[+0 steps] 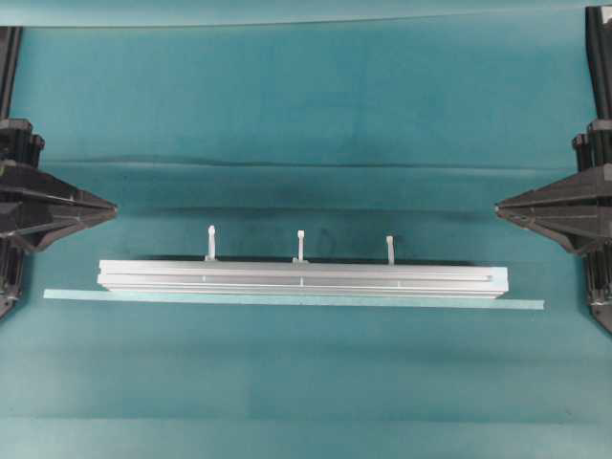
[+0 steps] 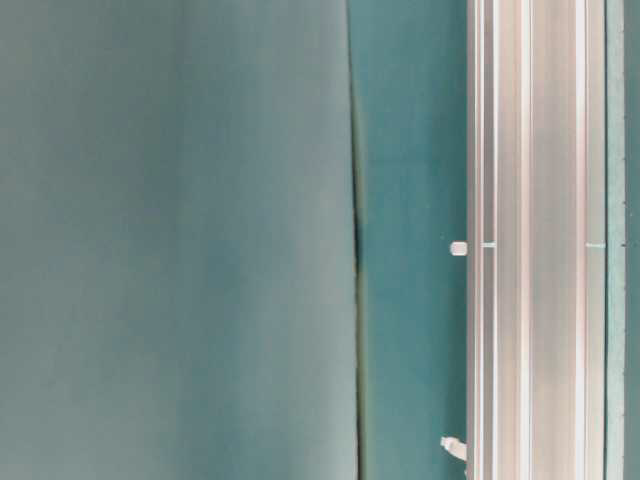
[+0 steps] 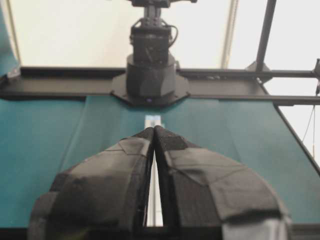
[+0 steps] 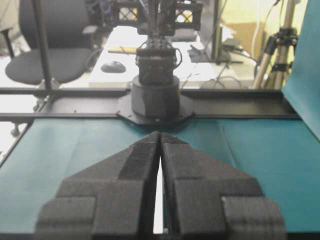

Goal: Lift the large metal rail with both hands.
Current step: 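Move both grippers down toward the two ends of the silver rail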

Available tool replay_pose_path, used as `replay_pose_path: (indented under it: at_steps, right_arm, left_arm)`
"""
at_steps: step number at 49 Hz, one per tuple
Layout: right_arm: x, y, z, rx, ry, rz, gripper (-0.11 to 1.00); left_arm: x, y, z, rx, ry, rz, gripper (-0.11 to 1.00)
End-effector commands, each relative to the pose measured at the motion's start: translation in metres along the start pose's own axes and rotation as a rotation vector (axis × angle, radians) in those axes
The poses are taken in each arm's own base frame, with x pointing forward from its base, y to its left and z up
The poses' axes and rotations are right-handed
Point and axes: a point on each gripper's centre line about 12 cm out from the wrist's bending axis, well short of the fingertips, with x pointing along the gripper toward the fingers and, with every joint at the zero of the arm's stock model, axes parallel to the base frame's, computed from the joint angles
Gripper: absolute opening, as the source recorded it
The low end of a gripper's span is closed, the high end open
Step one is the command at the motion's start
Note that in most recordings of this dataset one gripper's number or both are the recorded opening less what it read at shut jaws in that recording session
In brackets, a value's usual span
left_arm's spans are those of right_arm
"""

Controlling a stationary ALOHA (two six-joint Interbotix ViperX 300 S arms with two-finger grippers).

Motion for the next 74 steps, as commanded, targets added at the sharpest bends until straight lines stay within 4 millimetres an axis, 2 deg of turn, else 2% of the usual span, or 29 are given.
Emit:
replay_pose_path:
  at_steps: [1, 3, 6, 11, 21, 30, 45, 58, 67, 74]
  right_arm:
    - [0.003, -0.003, 0.004, 0.026, -0.008, -0.015, 0.11]
    - [0.005, -0.005, 0.004, 0.079, 0.023, -0.034, 0.09]
    - [0.008, -0.008, 0.001, 0.131, 0.098, -0.055, 0.01]
    - [0.013, -0.009, -0.003, 0.158, 0.238, -0.063, 0.0]
    - [0.029, -0.007, -0.01, 0.205, 0.461, -0.067, 0.0]
    - [0.052, -0.005, -0.024, 0.226, 0.67, -0.069, 0.0]
    - [0.073, 0.004, -0.055, 0.221, 1.081, -0.054, 0.0]
    - [0.089, 0.003, -0.058, 0.202, 1.133, -0.058, 0.0]
    - [0.085, 0.004, -0.061, 0.192, 1.171, -0.053, 0.0]
    - [0.079, 0.006, -0.064, 0.193, 1.228, -0.05, 0.06]
  left_arm:
    - [0.007, 0.001, 0.017, -0.024, 0.009, 0.007, 0.14]
    - [0.01, 0.002, 0.019, -0.023, 0.047, 0.008, 0.14]
    - [0.014, 0.002, 0.022, -0.027, 0.112, 0.012, 0.07]
    - [0.017, 0.002, 0.027, -0.028, 0.211, 0.016, -0.01]
    - [0.024, 0.0, 0.03, -0.027, 0.34, 0.008, -0.01]
    - [0.041, -0.004, 0.024, -0.021, 0.471, -0.008, -0.01]
    - [0.063, -0.007, 0.002, -0.012, 0.815, -0.01, -0.01]
    - [0.075, -0.007, -0.02, 0.006, 1.051, -0.005, -0.01]
    - [0.076, -0.007, -0.026, 0.01, 1.08, -0.007, 0.0]
    - [0.075, -0.006, -0.027, 0.008, 1.083, -0.004, 0.08]
